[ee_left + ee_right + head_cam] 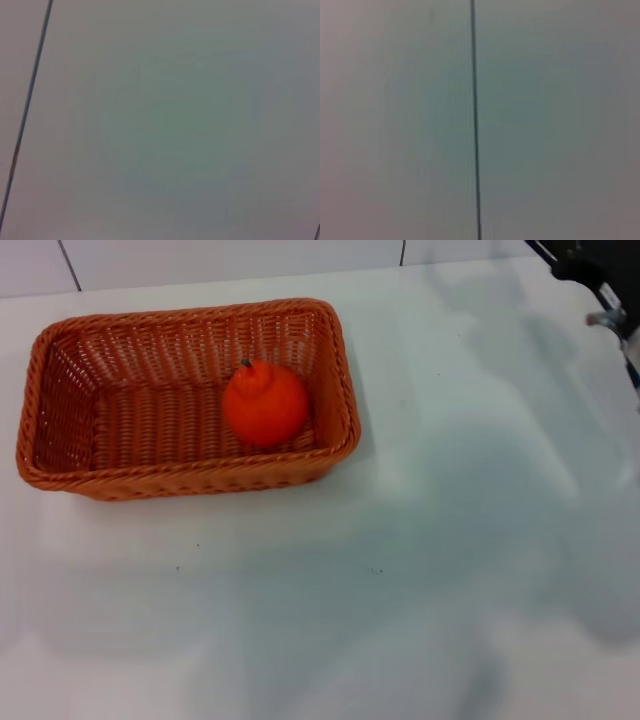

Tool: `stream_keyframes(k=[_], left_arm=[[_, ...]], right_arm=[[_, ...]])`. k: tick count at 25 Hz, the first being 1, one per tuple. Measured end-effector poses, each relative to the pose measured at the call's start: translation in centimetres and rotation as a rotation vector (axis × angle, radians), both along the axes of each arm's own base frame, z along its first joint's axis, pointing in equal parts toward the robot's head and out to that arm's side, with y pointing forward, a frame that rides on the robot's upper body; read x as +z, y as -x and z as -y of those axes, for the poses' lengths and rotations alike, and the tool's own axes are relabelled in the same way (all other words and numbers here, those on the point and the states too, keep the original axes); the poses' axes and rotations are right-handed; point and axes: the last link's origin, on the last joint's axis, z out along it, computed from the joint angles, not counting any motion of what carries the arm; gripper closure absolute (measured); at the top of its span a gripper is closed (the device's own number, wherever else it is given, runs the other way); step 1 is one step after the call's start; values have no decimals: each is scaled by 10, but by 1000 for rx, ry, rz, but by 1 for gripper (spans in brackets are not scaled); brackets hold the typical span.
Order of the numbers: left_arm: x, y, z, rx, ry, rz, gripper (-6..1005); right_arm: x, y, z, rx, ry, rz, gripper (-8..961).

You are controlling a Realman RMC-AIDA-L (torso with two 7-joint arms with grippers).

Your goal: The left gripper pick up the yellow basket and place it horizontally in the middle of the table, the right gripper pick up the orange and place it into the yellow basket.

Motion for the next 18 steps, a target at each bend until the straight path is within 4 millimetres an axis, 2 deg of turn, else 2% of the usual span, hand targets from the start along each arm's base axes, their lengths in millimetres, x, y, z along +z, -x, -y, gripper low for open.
stream_keyframes(k=[9, 12, 18], left_arm=[[-6, 2, 18, -42, -36, -36, 108], [-10, 4, 26, -52, -69, -22, 109], [-18, 7, 29, -45, -60, -64, 113]], right_arm=[[5, -15, 36, 46, -74, 12, 9], [1, -17, 47, 70, -71, 1, 9], [-5, -22, 60, 84, -61, -11, 9]])
